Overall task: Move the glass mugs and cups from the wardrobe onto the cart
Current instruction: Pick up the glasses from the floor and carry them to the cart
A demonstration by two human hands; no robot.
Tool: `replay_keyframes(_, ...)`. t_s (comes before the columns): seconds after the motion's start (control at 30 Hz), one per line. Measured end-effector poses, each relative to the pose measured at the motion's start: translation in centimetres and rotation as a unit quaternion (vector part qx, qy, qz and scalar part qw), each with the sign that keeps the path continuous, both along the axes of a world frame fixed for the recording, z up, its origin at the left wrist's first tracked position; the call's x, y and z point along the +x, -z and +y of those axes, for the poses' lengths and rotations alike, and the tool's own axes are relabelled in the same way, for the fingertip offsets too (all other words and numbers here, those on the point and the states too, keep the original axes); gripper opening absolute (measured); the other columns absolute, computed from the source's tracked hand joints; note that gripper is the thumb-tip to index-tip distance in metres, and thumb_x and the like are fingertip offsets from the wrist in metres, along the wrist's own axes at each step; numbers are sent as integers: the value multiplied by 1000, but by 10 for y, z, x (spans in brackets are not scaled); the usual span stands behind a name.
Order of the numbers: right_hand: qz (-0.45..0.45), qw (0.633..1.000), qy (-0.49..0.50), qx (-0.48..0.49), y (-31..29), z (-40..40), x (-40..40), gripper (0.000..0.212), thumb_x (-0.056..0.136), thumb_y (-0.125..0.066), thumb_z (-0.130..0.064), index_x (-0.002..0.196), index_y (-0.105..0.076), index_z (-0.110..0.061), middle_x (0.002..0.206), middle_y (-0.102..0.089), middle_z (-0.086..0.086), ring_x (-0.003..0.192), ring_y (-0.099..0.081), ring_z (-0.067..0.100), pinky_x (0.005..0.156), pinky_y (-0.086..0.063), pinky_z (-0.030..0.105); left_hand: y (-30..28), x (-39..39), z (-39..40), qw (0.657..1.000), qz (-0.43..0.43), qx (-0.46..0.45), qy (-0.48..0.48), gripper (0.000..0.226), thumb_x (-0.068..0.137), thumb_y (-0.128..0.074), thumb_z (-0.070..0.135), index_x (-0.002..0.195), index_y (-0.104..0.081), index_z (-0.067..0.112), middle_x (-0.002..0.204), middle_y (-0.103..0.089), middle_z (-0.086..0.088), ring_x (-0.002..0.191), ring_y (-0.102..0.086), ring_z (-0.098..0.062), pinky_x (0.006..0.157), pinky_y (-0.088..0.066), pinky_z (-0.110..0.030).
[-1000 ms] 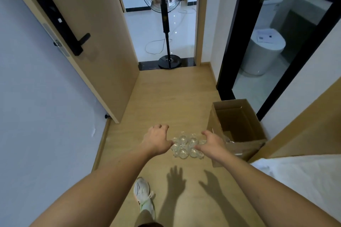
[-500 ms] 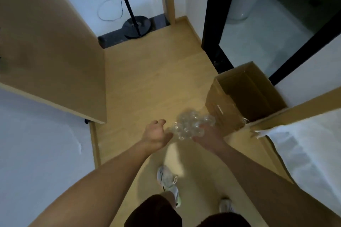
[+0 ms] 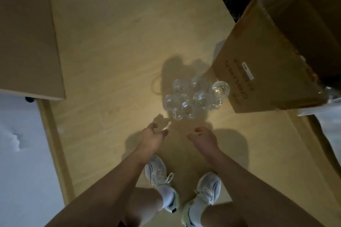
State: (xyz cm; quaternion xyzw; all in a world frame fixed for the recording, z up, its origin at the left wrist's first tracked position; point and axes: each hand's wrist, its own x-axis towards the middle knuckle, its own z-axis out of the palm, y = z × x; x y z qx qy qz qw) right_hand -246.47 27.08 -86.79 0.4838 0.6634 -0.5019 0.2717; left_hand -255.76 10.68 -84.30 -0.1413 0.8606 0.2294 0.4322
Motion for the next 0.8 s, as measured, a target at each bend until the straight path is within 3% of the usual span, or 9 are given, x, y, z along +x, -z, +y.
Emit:
replay_keyframes(0.07, -14, 998, 43, -32, 61, -8, -1, 47, 80, -78, -37, 121, -66, -19, 107, -66, 2, 96, -66, 20, 87, -53, 35, 56, 3, 1, 1000, 0, 7, -22, 51, 91, -68, 49, 135, -55, 25, 115, -66, 5, 85, -61, -12, 60, -43, -15)
replay_keyframes(0.13, -11, 989, 120, -89, 123, -16, -4, 28, 81, -80, -30, 102, -71, -15, 93, -67, 4, 82, -64, 20, 74, -52, 34, 112, 3, 5, 999, 5, 25, -44, 46, 89, -72, 46, 127, -60, 23, 111, -65, 2, 93, -64, -19, 79, -49, -25)
replay_keyframes(0.2, 0, 972, 191, -136, 174, -24, -10, 14, 83, -79, -22, 85, -73, -11, 76, -66, 4, 64, -60, 18, 60, -47, 32, 164, 4, 9, 997, 8, 36, -61, 29, 87, -75, 43, 108, -65, 27, 101, -67, 2, 94, -65, -21, 77, -45, -28)
replay_keyframes(0.3, 39, 955, 252, -151, 229, -34, -21, 13, 85, -78, -16, 94, -75, -7, 70, -61, 3, 61, -53, 17, 56, -41, 33, 226, 4, 15, 994, 13, 59, -87, 21, 74, -71, 51, 82, -60, 35, 82, -70, 10, 93, -68, -22, 70, -44, -25)
replay_keyframes(0.4, 81, 926, 321, -181, 253, -38, -33, 10, 87, -77, -14, 87, -69, -19, 65, -57, -4, 52, -48, 8, 47, -39, 23, 263, 2, 24, 981, 23, 127, -143, 26, 73, -71, 52, 91, -69, 34, 92, -74, 6, 103, -70, -25, 92, -55, -35)
replay_keyframes(0.53, 117, 889, 372, -241, 263, -39, -36, 10, 89, -74, -14, 97, -71, -20, 77, -64, -3, 66, -55, 10, 63, -46, 27, 277, -4, 40, 960, 41, 183, -209, 33, 68, -76, 53, 93, -78, 31, 94, -78, 3, 102, -72, -25, 98, -54, -48)
replay_keyframes(0.6, 121, 875, 381, -273, 265, -41, -37, 17, 93, -69, -15, 110, -72, -16, 75, -61, -4, 62, -51, 8, 59, -42, 24, 274, -2, 46, 948, 31, 198, -246, 21, 80, -78, 40, 96, -77, 27, 95, -78, -1, 96, -73, -27, 91, -58, -45)
replay_keyframes(0.7, 140, 848, 402, -316, 264, -48, -41, 20, 101, -56, -14, 119, -66, -12, 75, -59, 2, 54, -50, 9, 50, -32, 25, 269, 3, 44, 927, 2, 243, -286, 6, 94, -71, 22, 96, -75, 18, 91, -76, -10, 67, -68, -23, 52, -52, -29)
replay_keyframes(0.8, 133, 864, 390, -287, 261, -52, -42, 18, 103, -55, -16, 113, -70, -10, 87, -68, 6, 71, -60, 15, 61, -42, 27, 267, 0, 41, 923, -19, 234, -305, 11, 95, -67, 16, 86, -73, 17, 83, -77, -4, 58, -66, -12, 43, -44, -20)
